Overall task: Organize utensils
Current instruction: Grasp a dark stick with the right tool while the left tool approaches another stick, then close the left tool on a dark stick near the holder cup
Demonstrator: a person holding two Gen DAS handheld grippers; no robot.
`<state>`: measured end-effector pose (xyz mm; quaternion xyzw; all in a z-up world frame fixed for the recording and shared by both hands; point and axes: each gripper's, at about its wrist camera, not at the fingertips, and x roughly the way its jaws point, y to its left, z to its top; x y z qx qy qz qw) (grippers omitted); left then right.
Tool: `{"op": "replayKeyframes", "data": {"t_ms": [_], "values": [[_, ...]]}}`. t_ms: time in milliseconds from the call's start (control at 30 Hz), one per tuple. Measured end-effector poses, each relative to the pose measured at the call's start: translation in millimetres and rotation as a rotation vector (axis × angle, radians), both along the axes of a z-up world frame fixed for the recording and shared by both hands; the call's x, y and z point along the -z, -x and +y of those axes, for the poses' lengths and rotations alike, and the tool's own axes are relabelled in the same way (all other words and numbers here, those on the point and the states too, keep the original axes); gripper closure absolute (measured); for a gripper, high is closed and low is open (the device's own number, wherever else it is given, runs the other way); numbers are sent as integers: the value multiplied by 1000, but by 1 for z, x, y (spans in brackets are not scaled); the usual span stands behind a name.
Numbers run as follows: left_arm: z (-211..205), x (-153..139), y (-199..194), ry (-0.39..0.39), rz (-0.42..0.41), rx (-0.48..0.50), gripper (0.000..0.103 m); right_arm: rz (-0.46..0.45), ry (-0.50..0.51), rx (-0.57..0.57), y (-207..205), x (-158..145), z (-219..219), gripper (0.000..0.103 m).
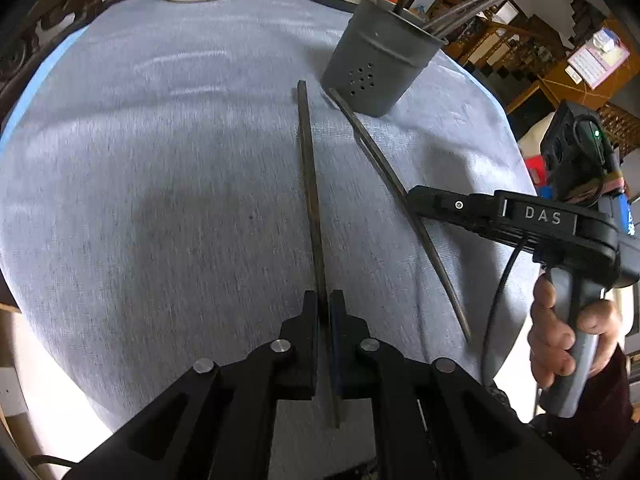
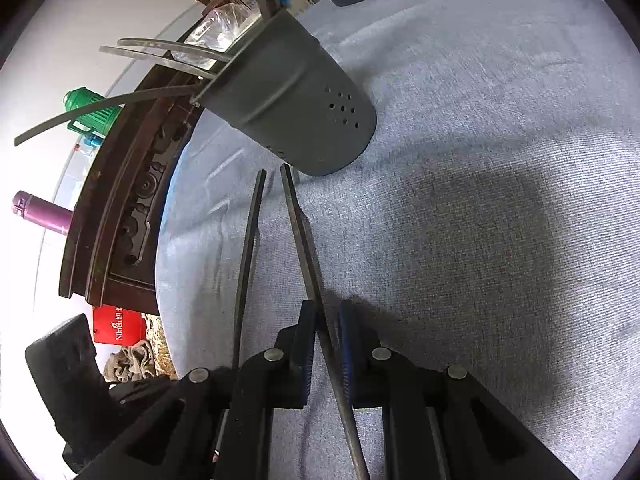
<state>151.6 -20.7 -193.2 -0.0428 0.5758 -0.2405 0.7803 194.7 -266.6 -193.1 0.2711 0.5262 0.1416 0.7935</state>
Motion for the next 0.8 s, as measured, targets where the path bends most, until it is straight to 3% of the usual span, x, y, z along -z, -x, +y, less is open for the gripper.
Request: {"op": "replayKeyframes", "data": {"t_ms": [100, 133, 333, 800], "values": [[5, -10, -6, 0, -26, -18, 72, -4, 7, -1, 2, 0, 1, 88], [5, -14, -11, -3, -41, -29, 70, -6, 9, -1, 2, 0, 2, 88], [0, -19, -38, -23, -83, -30, 69, 12, 28, -2, -6, -2, 6, 88], [-16, -6, -66, -42, -58, -34, 69, -39, 131, -27, -54, -8, 43, 88]]}}
